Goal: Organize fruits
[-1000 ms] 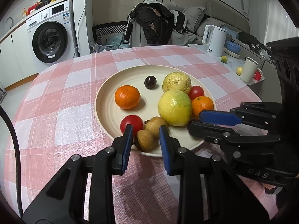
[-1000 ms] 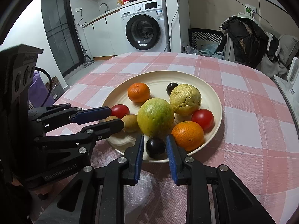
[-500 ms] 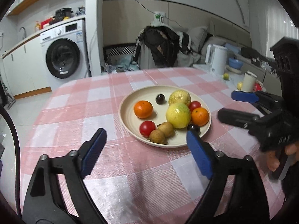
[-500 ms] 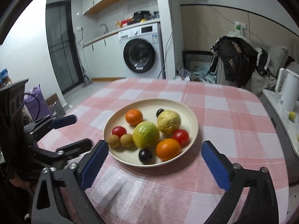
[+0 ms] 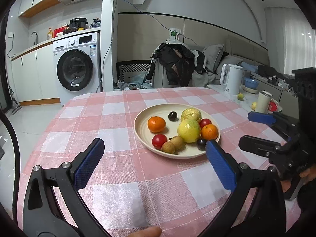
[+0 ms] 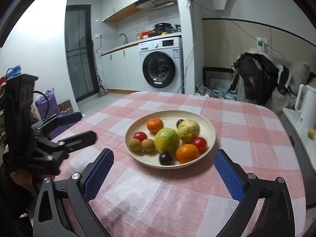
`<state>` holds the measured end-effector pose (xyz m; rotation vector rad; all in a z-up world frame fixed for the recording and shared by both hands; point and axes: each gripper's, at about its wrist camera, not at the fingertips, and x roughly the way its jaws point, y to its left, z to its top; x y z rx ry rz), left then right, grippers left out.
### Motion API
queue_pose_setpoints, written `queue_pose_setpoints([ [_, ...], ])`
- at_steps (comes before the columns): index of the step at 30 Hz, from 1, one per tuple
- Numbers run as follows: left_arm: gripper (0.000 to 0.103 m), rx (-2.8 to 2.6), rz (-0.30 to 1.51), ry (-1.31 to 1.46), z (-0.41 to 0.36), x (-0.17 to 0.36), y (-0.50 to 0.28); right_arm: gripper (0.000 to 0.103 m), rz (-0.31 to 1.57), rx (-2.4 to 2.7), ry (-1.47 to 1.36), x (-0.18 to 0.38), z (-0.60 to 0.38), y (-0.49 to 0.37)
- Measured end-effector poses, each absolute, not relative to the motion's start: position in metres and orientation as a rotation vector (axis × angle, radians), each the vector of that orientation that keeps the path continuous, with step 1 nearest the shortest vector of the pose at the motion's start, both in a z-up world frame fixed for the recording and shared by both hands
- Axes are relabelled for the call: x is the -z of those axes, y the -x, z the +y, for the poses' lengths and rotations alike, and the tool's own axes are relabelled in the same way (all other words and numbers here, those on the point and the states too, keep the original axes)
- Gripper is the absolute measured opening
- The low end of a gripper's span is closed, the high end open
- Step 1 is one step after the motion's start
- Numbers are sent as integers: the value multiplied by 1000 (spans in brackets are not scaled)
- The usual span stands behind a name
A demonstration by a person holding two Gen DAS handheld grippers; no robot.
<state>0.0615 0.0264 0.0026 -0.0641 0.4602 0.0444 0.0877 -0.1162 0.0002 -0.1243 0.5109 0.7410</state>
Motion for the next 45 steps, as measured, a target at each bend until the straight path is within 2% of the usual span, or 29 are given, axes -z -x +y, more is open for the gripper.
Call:
queue_pose_setpoints([
  [9, 102, -34, 455, 82, 28, 0, -61, 103, 466, -732, 103, 0, -121, -83],
  [45, 102, -24, 453, 80, 26, 0, -62, 103, 479, -701, 50, 0, -131, -93],
])
